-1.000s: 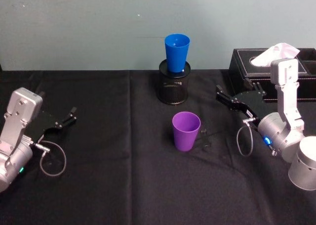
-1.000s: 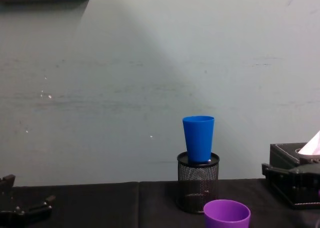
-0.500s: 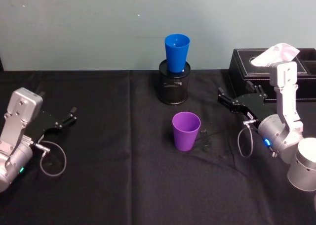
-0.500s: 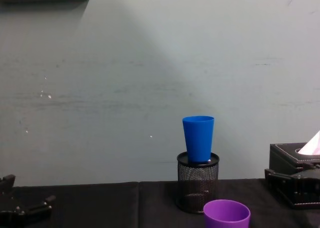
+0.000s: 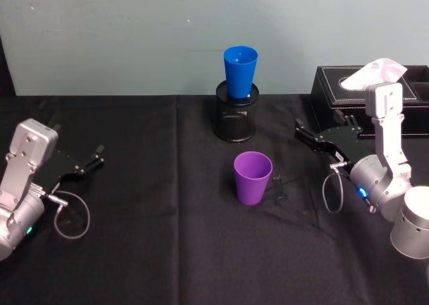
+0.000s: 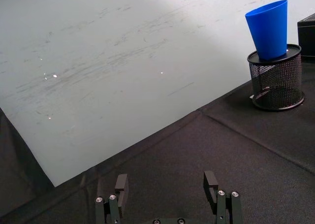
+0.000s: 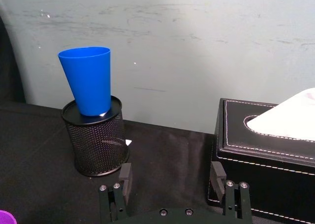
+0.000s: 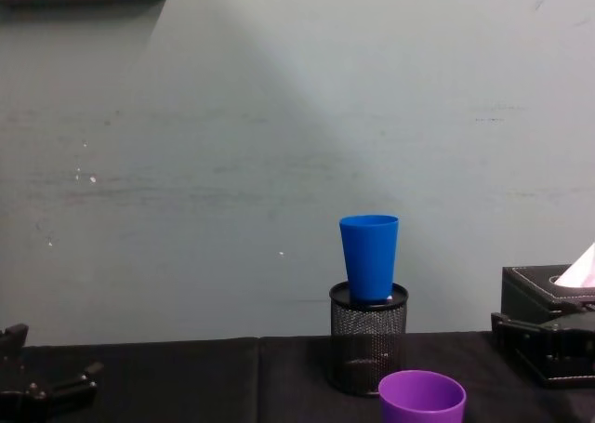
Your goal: Pick up one cup with a gripper and tap it against the other cup.
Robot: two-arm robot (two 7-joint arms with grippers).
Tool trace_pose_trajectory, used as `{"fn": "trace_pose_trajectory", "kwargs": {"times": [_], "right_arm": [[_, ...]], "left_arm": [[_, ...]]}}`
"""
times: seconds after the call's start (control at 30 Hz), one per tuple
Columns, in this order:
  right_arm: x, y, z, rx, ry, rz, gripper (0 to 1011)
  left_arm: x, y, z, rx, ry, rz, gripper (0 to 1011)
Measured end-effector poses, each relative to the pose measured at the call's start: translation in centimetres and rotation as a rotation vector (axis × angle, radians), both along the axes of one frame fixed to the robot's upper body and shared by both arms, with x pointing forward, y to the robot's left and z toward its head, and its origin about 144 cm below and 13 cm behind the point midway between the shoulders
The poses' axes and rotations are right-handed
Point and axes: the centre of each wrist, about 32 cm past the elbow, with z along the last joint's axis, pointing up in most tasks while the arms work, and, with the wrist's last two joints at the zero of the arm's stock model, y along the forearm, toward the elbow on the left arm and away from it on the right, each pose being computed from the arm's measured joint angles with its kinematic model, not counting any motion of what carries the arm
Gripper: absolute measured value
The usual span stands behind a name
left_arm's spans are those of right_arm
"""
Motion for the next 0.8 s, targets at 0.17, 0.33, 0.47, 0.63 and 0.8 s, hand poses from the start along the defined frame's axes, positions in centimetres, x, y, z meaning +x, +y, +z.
{"fn": "trace_pose_trajectory", "kwargs": {"times": [0.17,0.33,0.47,0.63,0.8], "right_arm": [[0.00,0.00,0.01,-0.001,0.000,0.000,1004],[-0.01,0.01,0.02,-0.001,0.000,0.001,1004],[-0.01,0.01,0.03,-0.002,0.000,0.001,1004],[-0.01,0.00,0.03,-0.002,0.000,0.001,1004],[-0.01,0.00,0.03,-0.002,0.000,0.001,1004]], "left_arm": [[0.00,0.00,0.00,0.000,0.000,0.000,1000],[0.00,0.00,0.00,0.000,0.000,0.000,1000],[0.00,0.00,0.00,0.000,0.000,0.000,1000],[0.00,0.00,0.00,0.000,0.000,0.000,1000],[0.00,0.00,0.00,0.000,0.000,0.000,1000]]}}
